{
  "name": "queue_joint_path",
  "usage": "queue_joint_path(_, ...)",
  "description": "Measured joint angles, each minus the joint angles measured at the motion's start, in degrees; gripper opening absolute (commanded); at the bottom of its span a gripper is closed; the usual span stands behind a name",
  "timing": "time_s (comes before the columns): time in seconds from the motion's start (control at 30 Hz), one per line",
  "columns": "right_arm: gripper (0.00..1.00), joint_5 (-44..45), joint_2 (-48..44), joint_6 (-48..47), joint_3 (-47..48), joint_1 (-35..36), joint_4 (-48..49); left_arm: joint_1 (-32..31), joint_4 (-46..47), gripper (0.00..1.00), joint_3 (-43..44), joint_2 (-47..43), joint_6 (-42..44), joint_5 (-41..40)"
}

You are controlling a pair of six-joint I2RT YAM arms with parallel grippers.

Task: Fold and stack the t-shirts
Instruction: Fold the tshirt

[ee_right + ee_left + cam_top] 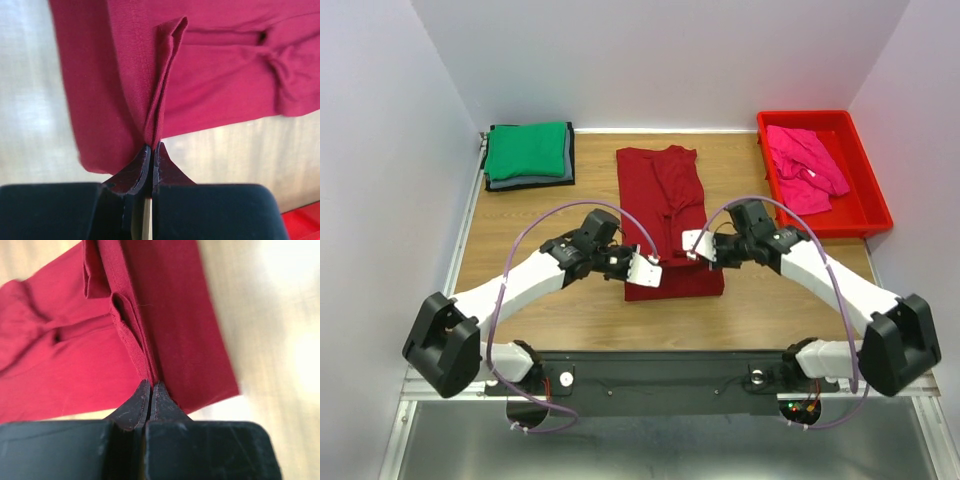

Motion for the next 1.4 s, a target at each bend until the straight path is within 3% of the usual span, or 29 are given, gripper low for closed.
queue_joint_path(0.17,0.01,-3.41,8.94,-5.16,5.9,-3.43,2.19,4.52,3.56,0.0,1.62,6.21,5.57,0.02)
queue_joint_path(0.7,0.01,-7.58,29.44,-11.23,21.99,-9.62,5.2,13.9,4.79,0.0,19.74,27.43,16.65,3.17)
queue_joint_path(0.9,0.01,-7.54,32.94,-11.56,24.55,-10.05,5.27,14.71,3.82,0.01,25.27,33.0,18.73,3.28)
queue_joint_path(1.27,0.0,-7.28,37.16,-11.1,26.75,-10.29,5.75,15.43,4.76,0.03,25.42,35.82,20.02,3.3)
queue_joint_path(1.33,0.09,-7.28,37.75,-11.02,27.06,-10.29,6.27,15.72,4.98,0.08,25.46,36.35,20.02,3.3)
queue_joint_path(1.37,0.18,-7.26,38.16,-10.93,27.34,-10.29,6.58,15.87,5.07,0.16,25.53,36.7,20.02,3.28)
queue_joint_path(1.4,0.36,-7.19,38.64,-10.64,27.74,-10.29,6.78,15.96,5.16,0.21,25.62,36.96,20.02,3.28)
